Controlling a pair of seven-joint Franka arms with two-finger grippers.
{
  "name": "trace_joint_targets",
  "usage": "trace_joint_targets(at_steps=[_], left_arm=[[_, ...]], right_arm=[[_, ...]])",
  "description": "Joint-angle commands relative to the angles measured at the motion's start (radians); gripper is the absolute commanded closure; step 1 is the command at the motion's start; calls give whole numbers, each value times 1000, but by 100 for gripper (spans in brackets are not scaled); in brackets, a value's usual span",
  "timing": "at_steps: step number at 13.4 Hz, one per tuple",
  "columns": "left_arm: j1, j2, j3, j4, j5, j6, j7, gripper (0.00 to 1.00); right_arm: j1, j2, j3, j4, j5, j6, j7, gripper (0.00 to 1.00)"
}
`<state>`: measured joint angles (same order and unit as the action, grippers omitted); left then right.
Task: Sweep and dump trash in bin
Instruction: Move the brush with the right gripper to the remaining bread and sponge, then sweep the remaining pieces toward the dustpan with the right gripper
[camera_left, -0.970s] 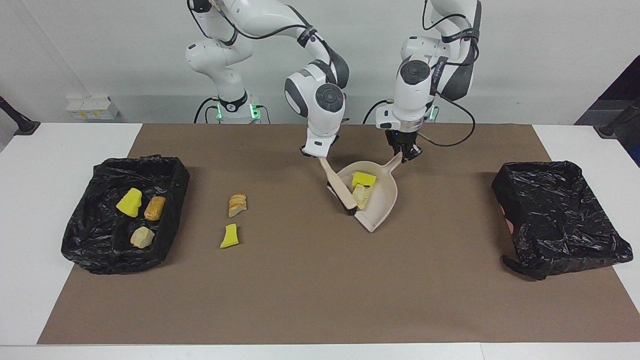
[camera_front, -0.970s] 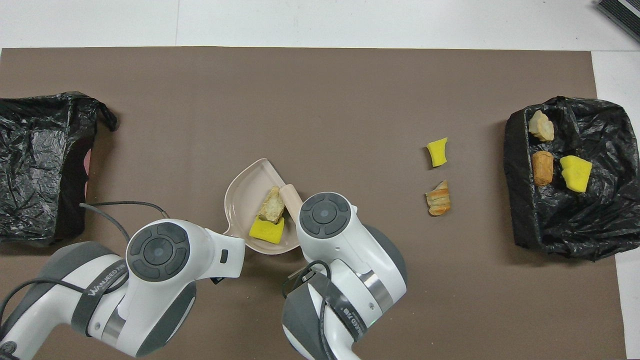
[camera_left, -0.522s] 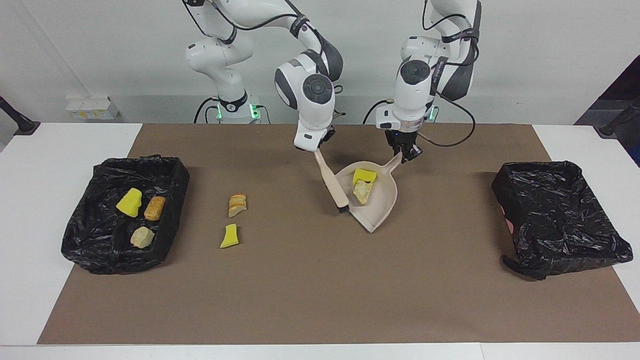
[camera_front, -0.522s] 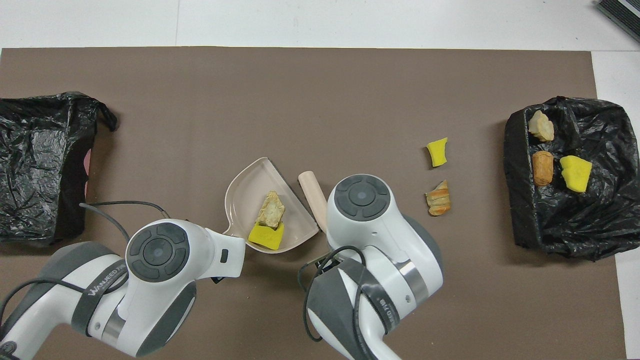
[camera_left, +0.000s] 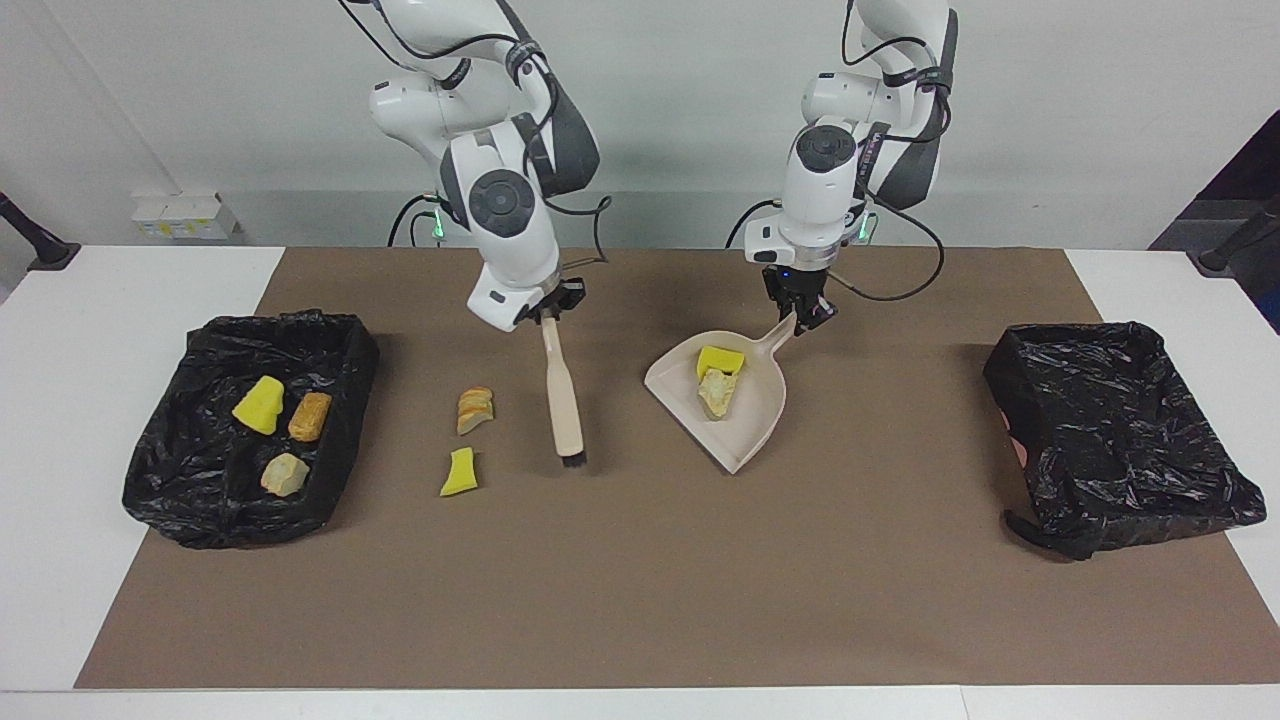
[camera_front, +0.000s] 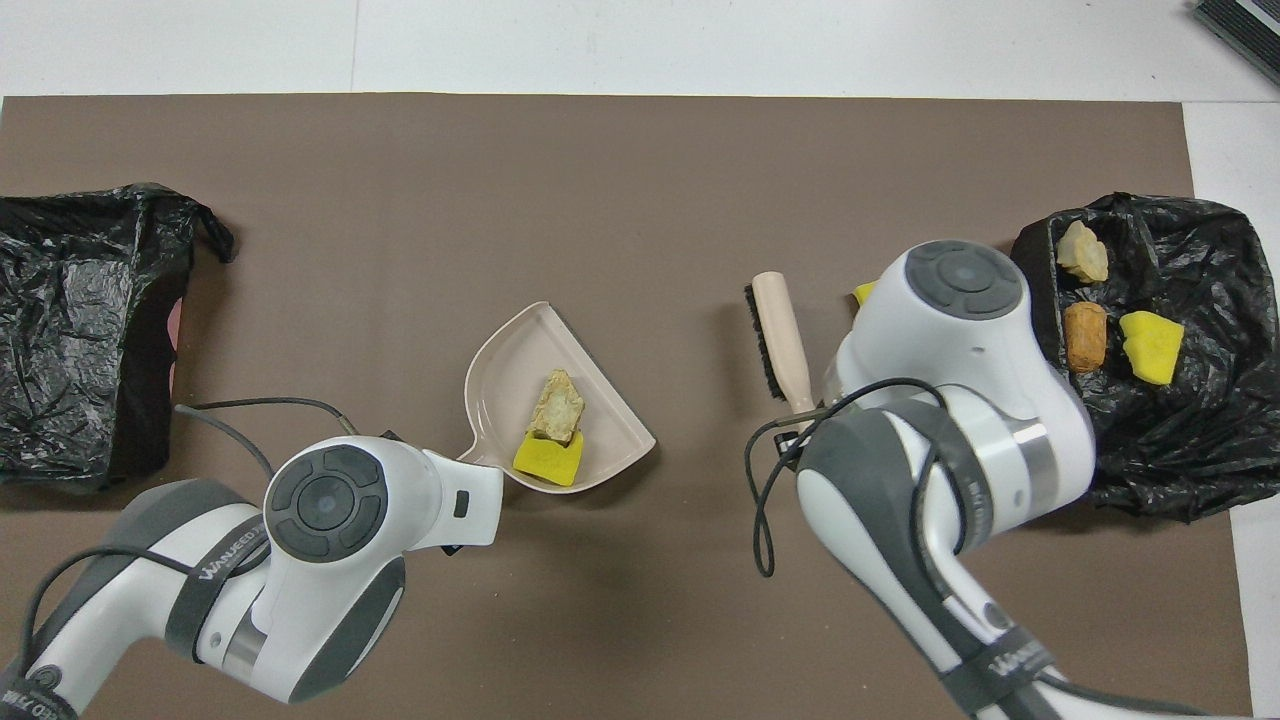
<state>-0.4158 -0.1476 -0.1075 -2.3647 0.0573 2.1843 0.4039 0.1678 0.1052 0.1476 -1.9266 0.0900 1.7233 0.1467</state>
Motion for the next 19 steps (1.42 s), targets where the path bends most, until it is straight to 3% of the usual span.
trace_joint_targets(at_steps=[1, 5, 8, 12, 16, 19], left_arm=[[-15, -13, 9, -21, -19, 31, -25, 100], [-15, -13, 9, -21, -22, 29, -30, 100], [-15, -13, 9, -21, -22, 29, -36, 100], [-15, -13, 9, -21, -22, 28, -36, 100], [-15, -13, 9, -21, -22, 25, -36, 100], [-15, -13, 9, -21, -22, 23, -36, 100]], right_arm=[[-95, -71, 13, -46, -62, -30, -25, 100], [-218, -125, 10, -119, -110, 17, -125, 100], [-272, -193, 10, -293, -113, 197, -185, 100], [-268, -159, 15, -351, -113, 255, -122, 100], [-125, -113, 18, -348, -90, 275, 35, 100], [-10, -24, 18, -255, 15, 282, 161, 100]])
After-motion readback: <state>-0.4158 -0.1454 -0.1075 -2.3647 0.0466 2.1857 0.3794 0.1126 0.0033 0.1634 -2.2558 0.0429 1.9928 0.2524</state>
